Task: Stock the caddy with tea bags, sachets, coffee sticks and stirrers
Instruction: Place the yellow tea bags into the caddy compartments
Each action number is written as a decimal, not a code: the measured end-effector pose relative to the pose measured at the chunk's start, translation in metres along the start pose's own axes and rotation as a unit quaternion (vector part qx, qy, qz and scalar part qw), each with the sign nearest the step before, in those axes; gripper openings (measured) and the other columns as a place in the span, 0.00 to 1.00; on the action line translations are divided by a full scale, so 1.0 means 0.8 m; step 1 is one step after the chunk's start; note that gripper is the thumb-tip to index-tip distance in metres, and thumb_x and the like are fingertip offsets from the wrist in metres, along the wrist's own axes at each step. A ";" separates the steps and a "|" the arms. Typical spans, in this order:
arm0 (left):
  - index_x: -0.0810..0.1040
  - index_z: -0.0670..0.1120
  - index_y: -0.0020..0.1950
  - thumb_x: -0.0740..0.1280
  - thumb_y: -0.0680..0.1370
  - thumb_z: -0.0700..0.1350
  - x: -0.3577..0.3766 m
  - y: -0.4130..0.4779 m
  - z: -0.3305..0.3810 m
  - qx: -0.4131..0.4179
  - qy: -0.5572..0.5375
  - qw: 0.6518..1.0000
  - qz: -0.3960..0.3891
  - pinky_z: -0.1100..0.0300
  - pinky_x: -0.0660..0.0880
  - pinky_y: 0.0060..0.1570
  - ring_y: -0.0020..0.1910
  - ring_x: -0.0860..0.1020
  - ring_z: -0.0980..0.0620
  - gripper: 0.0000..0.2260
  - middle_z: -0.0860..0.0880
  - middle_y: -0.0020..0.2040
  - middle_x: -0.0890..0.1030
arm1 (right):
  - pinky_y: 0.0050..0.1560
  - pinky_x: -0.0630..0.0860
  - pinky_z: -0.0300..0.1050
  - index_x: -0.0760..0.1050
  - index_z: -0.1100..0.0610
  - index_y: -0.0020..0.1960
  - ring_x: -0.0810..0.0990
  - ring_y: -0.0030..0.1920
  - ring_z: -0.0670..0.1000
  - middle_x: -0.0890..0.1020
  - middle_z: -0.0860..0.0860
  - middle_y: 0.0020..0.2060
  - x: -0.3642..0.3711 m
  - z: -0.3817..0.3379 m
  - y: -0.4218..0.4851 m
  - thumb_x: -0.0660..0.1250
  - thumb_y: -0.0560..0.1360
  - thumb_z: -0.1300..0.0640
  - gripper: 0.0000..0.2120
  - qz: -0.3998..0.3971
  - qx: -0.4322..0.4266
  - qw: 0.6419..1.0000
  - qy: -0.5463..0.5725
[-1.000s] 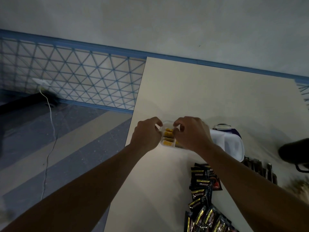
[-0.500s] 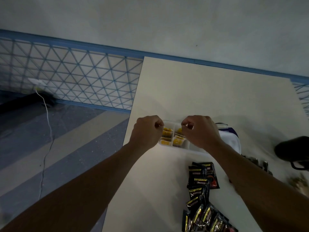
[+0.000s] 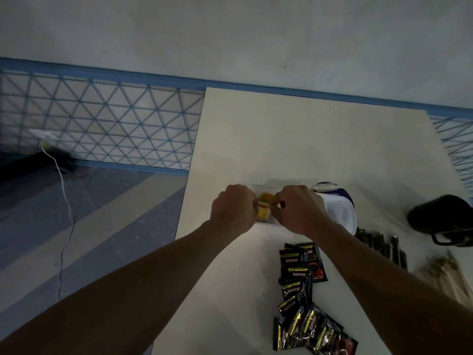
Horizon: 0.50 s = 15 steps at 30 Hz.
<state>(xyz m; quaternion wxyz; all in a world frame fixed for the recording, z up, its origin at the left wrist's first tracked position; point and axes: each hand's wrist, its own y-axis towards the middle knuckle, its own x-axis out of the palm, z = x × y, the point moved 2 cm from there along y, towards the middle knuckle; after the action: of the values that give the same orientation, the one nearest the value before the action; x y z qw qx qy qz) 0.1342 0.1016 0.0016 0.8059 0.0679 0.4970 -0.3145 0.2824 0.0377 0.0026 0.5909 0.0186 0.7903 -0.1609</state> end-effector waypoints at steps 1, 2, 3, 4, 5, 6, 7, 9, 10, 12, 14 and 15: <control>0.85 0.51 0.49 0.67 0.75 0.45 0.000 0.001 0.002 -0.007 0.009 1.000 -0.001 0.57 0.77 0.40 0.44 0.81 0.44 0.08 0.48 0.46 0.82 | 0.41 0.78 0.46 0.84 0.46 0.51 0.80 0.44 0.50 0.78 0.44 0.41 -0.001 0.000 0.000 0.69 0.76 0.48 0.07 0.001 0.002 1.000 0.002; 0.85 0.50 0.49 0.67 0.74 0.43 0.000 0.002 0.004 -0.012 0.016 1.000 0.001 0.57 0.77 0.40 0.44 0.81 0.44 0.08 0.48 0.46 0.82 | 0.43 0.78 0.46 0.84 0.46 0.51 0.80 0.45 0.50 0.77 0.44 0.41 -0.002 0.001 0.000 0.69 0.75 0.48 0.07 0.001 0.004 1.000 0.007; 0.85 0.50 0.49 0.68 0.74 0.42 0.001 0.004 0.006 -0.016 0.019 1.000 0.003 0.57 0.78 0.40 0.43 0.81 0.44 0.09 0.47 0.46 0.82 | 0.45 0.79 0.47 0.84 0.46 0.51 0.79 0.45 0.49 0.76 0.43 0.41 -0.003 0.002 0.000 0.70 0.74 0.48 0.07 -0.001 0.006 1.000 0.015; 0.85 0.50 0.50 0.68 0.73 0.41 0.001 0.005 0.008 -0.018 0.019 1.000 0.004 0.56 0.78 0.40 0.42 0.81 0.44 0.09 0.47 0.45 0.82 | 0.46 0.79 0.47 0.83 0.46 0.51 0.79 0.45 0.48 0.76 0.42 0.41 -0.004 0.003 0.001 0.71 0.73 0.48 0.07 -0.004 0.006 1.000 0.023; 0.85 0.50 0.50 0.69 0.73 0.41 0.003 0.007 0.010 -0.019 0.018 1.000 0.003 0.56 0.78 0.39 0.42 0.81 0.45 0.09 0.48 0.45 0.83 | 0.47 0.78 0.47 0.83 0.46 0.51 0.79 0.45 0.48 0.75 0.41 0.42 -0.004 0.004 0.000 0.72 0.72 0.48 0.08 -0.010 0.004 1.000 0.028; 0.85 0.49 0.50 0.69 0.73 0.41 0.004 0.008 0.011 -0.019 0.020 1.000 0.002 0.57 0.77 0.38 0.41 0.81 0.45 0.08 0.48 0.44 0.82 | 0.47 0.78 0.47 0.83 0.46 0.50 0.79 0.45 0.48 0.76 0.42 0.42 -0.003 0.004 0.000 0.72 0.72 0.47 0.08 -0.012 0.000 1.000 0.029; 0.85 0.49 0.50 0.70 0.73 0.42 0.005 0.009 0.013 -0.017 0.025 1.000 0.001 0.58 0.75 0.37 0.41 0.81 0.45 0.07 0.47 0.44 0.82 | 0.47 0.79 0.48 0.83 0.47 0.51 0.79 0.45 0.48 0.76 0.43 0.42 -0.002 0.005 0.001 0.72 0.72 0.47 0.08 -0.012 -0.004 1.000 0.024; 0.85 0.47 0.50 0.69 0.74 0.43 0.008 0.010 0.014 -0.013 0.043 0.999 0.006 0.58 0.73 0.37 0.42 0.81 0.45 0.07 0.47 0.45 0.81 | 0.45 0.79 0.49 0.84 0.48 0.51 0.80 0.44 0.50 0.79 0.46 0.43 0.001 0.006 0.002 0.70 0.75 0.48 0.08 0.003 -0.012 1.000 0.011; 0.84 0.46 0.51 0.69 0.74 0.42 0.010 0.010 0.016 -0.010 0.052 0.999 0.009 0.58 0.73 0.37 0.43 0.81 0.44 0.07 0.46 0.47 0.81 | 0.44 0.79 0.49 0.84 0.49 0.52 0.80 0.44 0.51 0.80 0.47 0.44 0.003 0.007 0.002 0.69 0.76 0.49 0.09 0.011 -0.011 1.000 0.009; 0.84 0.46 0.51 0.68 0.74 0.40 0.011 0.010 0.019 -0.009 0.062 0.998 0.014 0.57 0.73 0.39 0.46 0.80 0.43 0.08 0.45 0.49 0.81 | 0.44 0.80 0.50 0.84 0.51 0.52 0.80 0.44 0.51 0.81 0.48 0.44 0.004 0.009 0.004 0.67 0.77 0.50 0.09 0.020 -0.005 1.000 0.011; 0.84 0.46 0.50 0.67 0.74 0.40 0.011 0.009 0.019 -0.009 0.064 0.998 0.023 0.57 0.71 0.38 0.45 0.80 0.44 0.08 0.46 0.48 0.80 | 0.45 0.80 0.51 0.84 0.51 0.52 0.80 0.44 0.51 0.81 0.48 0.45 0.003 0.009 0.005 0.67 0.78 0.50 0.09 0.021 -0.003 1.000 0.015; 0.83 0.46 0.50 0.67 0.75 0.41 0.012 0.010 0.019 -0.005 0.065 0.997 0.029 0.57 0.69 0.37 0.43 0.79 0.44 0.07 0.47 0.47 0.80 | 0.46 0.80 0.51 0.84 0.50 0.52 0.80 0.45 0.51 0.81 0.48 0.45 0.001 0.010 0.006 0.67 0.78 0.51 0.08 0.022 0.001 1.000 0.021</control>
<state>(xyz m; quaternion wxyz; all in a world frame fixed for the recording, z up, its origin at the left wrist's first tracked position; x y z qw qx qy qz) 0.1533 0.0971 -0.0003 0.7809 0.0989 0.5478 -0.2834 0.2906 0.0398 -0.0013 0.5779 0.0402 0.8015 -0.1480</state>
